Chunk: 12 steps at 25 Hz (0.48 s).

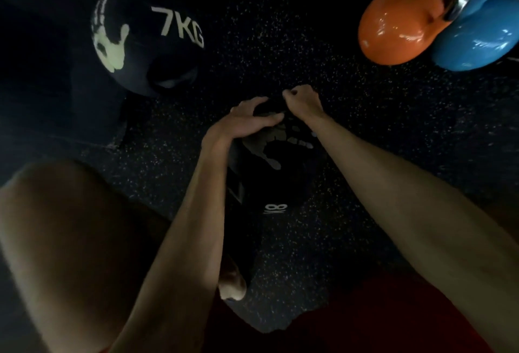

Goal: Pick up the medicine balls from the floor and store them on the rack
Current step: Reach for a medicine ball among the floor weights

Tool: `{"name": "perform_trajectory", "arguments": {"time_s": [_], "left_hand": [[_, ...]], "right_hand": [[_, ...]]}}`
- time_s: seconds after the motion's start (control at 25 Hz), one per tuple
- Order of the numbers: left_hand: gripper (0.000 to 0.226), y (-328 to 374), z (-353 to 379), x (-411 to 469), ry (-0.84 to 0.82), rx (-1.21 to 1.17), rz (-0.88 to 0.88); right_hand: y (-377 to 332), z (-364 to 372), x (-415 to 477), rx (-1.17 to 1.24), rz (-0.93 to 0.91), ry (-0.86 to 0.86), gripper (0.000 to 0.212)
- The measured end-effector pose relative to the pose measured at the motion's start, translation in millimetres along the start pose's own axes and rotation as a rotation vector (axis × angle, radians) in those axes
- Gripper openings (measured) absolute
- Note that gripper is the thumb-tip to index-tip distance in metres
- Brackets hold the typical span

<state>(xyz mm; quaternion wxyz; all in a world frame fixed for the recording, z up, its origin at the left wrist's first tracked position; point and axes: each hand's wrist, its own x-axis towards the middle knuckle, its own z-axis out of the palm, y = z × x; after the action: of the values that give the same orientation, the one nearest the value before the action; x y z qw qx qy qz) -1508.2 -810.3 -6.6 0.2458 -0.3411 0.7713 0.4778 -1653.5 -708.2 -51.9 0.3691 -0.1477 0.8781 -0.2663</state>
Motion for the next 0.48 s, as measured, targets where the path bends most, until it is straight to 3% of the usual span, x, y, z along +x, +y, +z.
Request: {"name": "perform_trajectory", "arguments": {"time_s": [0.12,0.2,0.32,0.48], "left_hand": [[0.093,2.9,-35.1,30.6,-0.092,-0.037,0.015],[0.083,8.3,-52.3,44.9,-0.079,-0.107,0.016],[0.054,19.1,-65.7,60.4,0.125,-0.018,0.001],[0.042,13.2,-77.5,66.9,0.307,-0.007,0.048]], "right_hand": [[-4.5,2.7,-27.7,0.001,-0.107,0.066,0.040],[-5.2,12.5,-55.2,-0.052,-0.162,0.141,0.051],[-11.3,27.0,-89.9,-0.152,-0.105,0.183,0.058],[-51.8,33.3,-63.3,-0.200,-0.012,0.216,0.056]]}}
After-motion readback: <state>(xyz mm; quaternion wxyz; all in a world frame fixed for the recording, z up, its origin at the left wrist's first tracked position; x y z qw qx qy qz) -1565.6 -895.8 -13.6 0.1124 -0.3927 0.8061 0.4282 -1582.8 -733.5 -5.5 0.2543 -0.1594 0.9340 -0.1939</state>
